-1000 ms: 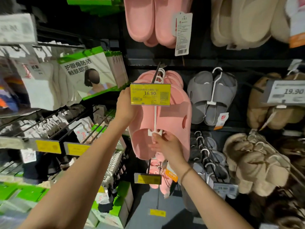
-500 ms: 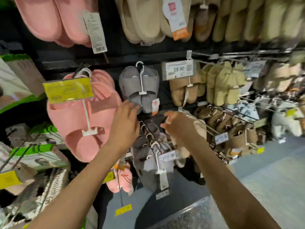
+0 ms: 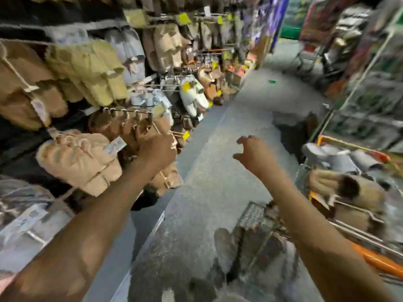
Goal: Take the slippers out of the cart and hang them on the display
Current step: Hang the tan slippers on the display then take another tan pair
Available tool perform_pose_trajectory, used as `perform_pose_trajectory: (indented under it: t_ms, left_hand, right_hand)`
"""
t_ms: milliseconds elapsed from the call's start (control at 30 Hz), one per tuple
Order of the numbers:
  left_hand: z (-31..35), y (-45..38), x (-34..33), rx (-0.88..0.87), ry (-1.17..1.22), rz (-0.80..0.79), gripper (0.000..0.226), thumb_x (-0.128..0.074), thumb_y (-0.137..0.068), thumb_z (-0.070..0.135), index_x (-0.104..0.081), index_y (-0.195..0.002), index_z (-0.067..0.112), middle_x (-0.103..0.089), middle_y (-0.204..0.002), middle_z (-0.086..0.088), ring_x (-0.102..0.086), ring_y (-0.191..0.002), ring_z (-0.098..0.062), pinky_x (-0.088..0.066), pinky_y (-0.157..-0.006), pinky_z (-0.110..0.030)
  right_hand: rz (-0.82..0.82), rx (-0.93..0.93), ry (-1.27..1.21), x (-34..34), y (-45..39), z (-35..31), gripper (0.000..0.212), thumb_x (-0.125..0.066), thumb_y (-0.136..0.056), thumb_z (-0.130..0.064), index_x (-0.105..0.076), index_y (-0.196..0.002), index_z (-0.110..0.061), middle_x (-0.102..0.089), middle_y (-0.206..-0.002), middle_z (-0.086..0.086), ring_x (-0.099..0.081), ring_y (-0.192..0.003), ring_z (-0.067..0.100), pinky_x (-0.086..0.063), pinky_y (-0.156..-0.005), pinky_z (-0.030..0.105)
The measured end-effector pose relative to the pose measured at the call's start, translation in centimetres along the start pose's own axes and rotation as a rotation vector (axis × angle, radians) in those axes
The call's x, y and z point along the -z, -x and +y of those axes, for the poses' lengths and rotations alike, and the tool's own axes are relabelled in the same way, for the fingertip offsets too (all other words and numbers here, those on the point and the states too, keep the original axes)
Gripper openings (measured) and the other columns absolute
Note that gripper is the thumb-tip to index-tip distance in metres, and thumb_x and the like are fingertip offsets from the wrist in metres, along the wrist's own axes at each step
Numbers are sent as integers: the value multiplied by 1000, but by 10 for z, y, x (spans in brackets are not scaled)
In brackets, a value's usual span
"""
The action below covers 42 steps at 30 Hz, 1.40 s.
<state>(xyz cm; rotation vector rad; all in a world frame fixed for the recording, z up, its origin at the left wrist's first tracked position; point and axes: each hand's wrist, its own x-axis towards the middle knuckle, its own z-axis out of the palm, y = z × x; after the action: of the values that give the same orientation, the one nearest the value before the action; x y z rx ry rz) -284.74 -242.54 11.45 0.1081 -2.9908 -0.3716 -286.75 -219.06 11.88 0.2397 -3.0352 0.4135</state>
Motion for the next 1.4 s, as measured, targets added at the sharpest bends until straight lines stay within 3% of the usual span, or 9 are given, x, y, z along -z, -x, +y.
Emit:
perform_pose_trajectory:
  t_ms: [133,267,433,567,800,900,1067,1300,1400]
  left_hand:
    - [96,-43,-37,-194,16,-94,28,-56,-88,25,-61,-112,10,-61,-117,-15,-56,-110,-33,-45,-87,-34]
    - [184,-76,-70,-397,-25,-193,22,-58,-87,25,-64,-98,6,-65,-103,-13,-59,-101,-34,-48,-83,-37]
    - [287,-90,-108,-627,-29,-271,25,-57,-85,21,-69,-101,5,-67,-103,-15,-62,-93,-32,-51,-78,-36]
    - [359,-97,-128,-800,-29,-300,15,-53,-83,17,-63,-75,9,-64,-86,-17,-55,-75,-29,-43,-59,-33]
    - [447,-94,-180,-1094,-53,-422,23,-54,-84,24,-55,-68,9,-55,-66,-8,-59,-71,-28,-36,-48,-28]
    - [469,-75,-201,-1186,-68,-493,16,-53,-86,18,-63,-90,6,-62,-86,-10,-59,-82,-31,-40,-60,-29]
    - [499,-63,-244,-1280,3,-558,32,-50,-91,25,-57,-120,12,-58,-119,-6,-53,-111,-27,-45,-94,-37]
    - [540,-58,-277,-1461,-179,-500,19,-44,-90,25,-60,-89,15,-63,-100,-9,-56,-101,-29,-45,-89,-43]
    - [552,-58,-290,-1446,-208,-480,23,-48,-88,31,-65,-97,18,-62,-108,-8,-52,-109,-29,-41,-96,-45]
  right_hand:
    - [42,-192,-4,20,21,94,45,-64,-86,-27,-52,-126,-8,-57,-125,16,-53,-114,34,-44,-91,38]
    - [97,-391,-2,37,51,167,43,-62,-85,-23,-53,-124,-9,-60,-121,14,-55,-111,32,-45,-82,35]
    - [164,-647,-19,50,78,232,28,-61,-84,-23,-62,-107,-8,-66,-107,13,-60,-103,32,-47,-79,37]
    - [221,-831,-64,60,90,270,42,-65,-83,-21,-57,-123,-10,-62,-121,14,-56,-112,31,-46,-91,40]
    - [294,-1049,-100,60,114,321,40,-62,-86,-24,-57,-122,-9,-60,-123,15,-55,-114,30,-44,-92,36]
    - [237,-1104,-100,47,129,338,39,-61,-86,-24,-58,-120,-6,-62,-119,17,-56,-112,32,-43,-91,36]
    - [177,-1132,-150,27,125,371,31,-55,-86,-16,-60,-115,-3,-63,-113,21,-59,-105,35,-46,-81,35]
    - [-15,-1105,-193,-9,96,432,22,-44,-95,-11,-54,-111,-1,-62,-111,21,-58,-105,36,-46,-82,39]
    - [-65,-1082,-202,-18,92,445,25,-41,-96,-9,-49,-118,-1,-59,-119,22,-56,-110,36,-47,-87,40]
